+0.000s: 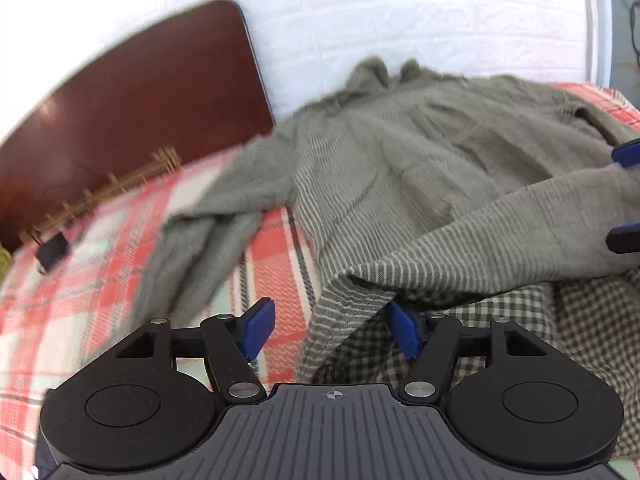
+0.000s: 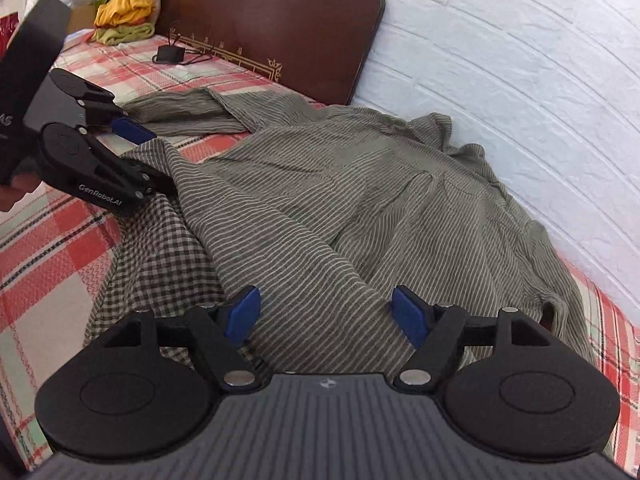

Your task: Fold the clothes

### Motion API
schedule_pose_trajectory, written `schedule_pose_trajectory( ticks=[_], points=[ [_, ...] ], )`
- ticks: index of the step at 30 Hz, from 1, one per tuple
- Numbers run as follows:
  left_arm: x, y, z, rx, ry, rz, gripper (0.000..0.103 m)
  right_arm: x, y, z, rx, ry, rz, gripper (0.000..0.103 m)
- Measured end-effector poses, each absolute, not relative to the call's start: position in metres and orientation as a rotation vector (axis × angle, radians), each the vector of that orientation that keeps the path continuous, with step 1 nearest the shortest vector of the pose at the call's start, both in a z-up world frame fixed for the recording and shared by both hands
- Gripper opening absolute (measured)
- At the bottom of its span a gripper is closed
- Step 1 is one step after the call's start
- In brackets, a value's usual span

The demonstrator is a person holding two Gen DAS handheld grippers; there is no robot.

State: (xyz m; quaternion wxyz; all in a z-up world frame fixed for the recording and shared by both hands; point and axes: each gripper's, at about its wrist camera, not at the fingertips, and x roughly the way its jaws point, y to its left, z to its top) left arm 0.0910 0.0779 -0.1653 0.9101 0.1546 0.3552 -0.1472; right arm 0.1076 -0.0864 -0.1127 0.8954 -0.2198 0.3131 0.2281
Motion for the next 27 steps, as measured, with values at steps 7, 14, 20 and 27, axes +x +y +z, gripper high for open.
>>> schedule_pose_trajectory(
  ticks=[7,14,20,27],
  points=[
    [0.093,0.084,-0.155,0.164,0.748,-0.384,0.0,0.122,-0.087,-0.12,-0.473,0.74,0.471,0.043],
    [0.069,0.091,-0.126,0.07,0.679,-0.438,0.0,0.124,-0.117,-0.081,-0.275,0.67,0.414,0.003],
    [0.044,0.086,-0.126,0.09,0.661,-0.458,0.006,0.105,-0.148,-0.03,-0.103,0.524,0.408,0.003],
    [0.033,0.09,-0.155,0.152,0.672,-0.312,0.052,0.102,-0.138,-0.041,-0.152,0.578,0.414,0.004]
  ],
)
